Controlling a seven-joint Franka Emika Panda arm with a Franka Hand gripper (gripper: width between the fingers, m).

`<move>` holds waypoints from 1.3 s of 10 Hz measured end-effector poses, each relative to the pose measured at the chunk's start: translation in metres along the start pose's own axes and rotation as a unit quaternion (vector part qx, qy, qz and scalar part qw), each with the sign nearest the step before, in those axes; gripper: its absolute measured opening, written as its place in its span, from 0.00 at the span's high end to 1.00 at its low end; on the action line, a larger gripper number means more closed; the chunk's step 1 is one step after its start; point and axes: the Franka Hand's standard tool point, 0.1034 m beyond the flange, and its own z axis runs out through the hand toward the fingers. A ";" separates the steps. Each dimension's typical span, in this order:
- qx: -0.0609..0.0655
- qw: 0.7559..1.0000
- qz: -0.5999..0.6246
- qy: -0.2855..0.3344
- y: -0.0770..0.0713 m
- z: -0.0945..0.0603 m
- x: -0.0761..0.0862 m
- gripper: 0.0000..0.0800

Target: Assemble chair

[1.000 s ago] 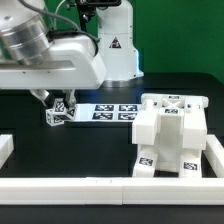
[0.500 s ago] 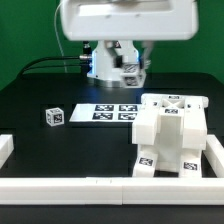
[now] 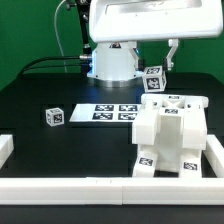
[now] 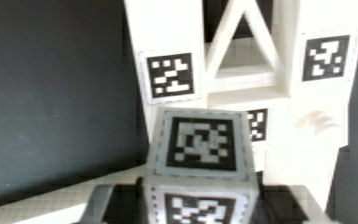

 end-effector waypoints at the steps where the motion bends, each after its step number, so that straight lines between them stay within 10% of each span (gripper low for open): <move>1: -0.013 0.999 -0.029 -0.003 -0.015 -0.001 0.000 0.66; 3: -0.040 0.994 -0.097 -0.007 -0.041 0.003 0.001 0.66; 13: -0.028 0.989 -0.141 0.037 -0.054 0.008 0.015 0.66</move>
Offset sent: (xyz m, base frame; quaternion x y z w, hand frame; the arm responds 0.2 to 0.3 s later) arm 0.0043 0.0019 -0.0004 -0.0556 0.0039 -0.0667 0.9962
